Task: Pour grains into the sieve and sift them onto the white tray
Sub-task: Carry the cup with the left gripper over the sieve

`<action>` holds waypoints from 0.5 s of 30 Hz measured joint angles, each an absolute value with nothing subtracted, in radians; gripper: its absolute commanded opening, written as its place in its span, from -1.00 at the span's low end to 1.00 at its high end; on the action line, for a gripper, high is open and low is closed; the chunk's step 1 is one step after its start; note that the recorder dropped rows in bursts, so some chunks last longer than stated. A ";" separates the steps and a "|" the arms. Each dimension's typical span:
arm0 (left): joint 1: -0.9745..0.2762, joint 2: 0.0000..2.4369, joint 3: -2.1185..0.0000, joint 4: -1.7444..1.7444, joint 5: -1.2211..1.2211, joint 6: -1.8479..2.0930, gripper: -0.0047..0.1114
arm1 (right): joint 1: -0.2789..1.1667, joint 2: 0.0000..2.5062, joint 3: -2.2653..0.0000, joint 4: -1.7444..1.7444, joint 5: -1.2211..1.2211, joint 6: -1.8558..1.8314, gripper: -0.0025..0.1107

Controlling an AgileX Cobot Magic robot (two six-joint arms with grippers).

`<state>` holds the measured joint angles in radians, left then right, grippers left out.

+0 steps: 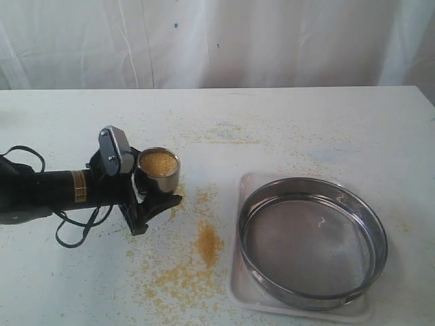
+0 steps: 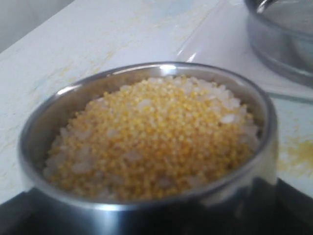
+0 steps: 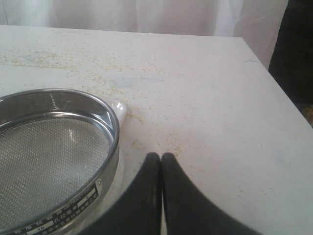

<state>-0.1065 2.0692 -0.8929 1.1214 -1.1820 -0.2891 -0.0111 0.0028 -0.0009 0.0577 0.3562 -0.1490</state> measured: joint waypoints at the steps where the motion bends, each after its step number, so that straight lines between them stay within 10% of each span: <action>1: -0.131 2.062 -0.895 1.121 -1.182 -0.291 -0.92 | -0.011 0.003 -0.001 0.058 0.356 -0.149 -0.96; 15: -0.392 1.962 -1.042 0.994 -1.185 -0.458 -0.92 | -0.011 0.003 -0.001 0.058 0.356 -0.149 -0.96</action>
